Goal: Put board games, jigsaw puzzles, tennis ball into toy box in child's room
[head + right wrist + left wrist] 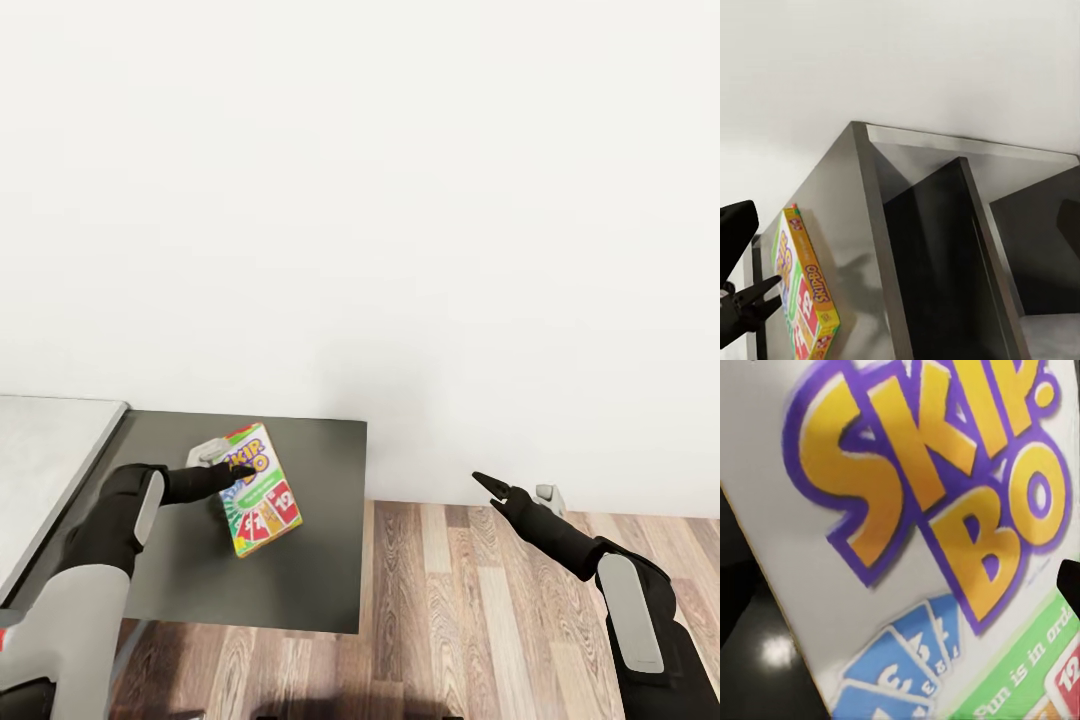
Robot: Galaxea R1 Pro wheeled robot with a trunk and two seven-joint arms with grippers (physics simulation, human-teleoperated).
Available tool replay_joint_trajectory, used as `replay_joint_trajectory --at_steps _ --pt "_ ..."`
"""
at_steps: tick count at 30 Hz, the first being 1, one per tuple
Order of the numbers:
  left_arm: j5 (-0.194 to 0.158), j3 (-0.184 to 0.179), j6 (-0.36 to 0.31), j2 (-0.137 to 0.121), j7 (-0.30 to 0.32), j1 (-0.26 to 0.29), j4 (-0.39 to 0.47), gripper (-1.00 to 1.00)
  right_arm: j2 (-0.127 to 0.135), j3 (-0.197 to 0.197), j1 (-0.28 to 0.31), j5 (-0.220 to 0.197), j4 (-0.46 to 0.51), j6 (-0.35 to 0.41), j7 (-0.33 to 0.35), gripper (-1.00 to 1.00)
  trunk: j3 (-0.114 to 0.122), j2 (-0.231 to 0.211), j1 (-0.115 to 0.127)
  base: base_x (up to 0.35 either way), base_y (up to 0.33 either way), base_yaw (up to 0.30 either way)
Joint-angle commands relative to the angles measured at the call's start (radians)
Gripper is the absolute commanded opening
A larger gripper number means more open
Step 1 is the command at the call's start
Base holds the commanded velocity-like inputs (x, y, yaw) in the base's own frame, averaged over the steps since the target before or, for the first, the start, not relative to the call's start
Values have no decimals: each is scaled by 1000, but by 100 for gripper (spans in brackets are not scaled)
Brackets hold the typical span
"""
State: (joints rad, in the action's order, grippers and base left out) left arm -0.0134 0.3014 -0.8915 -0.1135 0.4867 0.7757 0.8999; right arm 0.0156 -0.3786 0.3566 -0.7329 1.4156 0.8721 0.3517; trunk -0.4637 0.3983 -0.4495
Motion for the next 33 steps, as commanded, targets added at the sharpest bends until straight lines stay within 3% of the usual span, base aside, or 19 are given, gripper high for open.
replay_joint_trajectory --at_steps 1,8,27,33 --pt "-2 -11 -7 1 4 1 0 100 0 -2 1 4 0 5 6 100 -1 2 -1 0 0 0" --pt "-5 -106 -9 21 46 1 0 100 0 -2 1 4 0 5 6 100 -1 2 -1 0 0 0" --pt "-5 -120 -7 115 55 -1 0 100 0 -2 1 4 0 5 6 100 -1 2 -1 0 0 0" --pt "-6 -131 -7 127 62 -1 0 100 0 -2 1 4 0 5 6 100 -1 2 -1 0 0 0"
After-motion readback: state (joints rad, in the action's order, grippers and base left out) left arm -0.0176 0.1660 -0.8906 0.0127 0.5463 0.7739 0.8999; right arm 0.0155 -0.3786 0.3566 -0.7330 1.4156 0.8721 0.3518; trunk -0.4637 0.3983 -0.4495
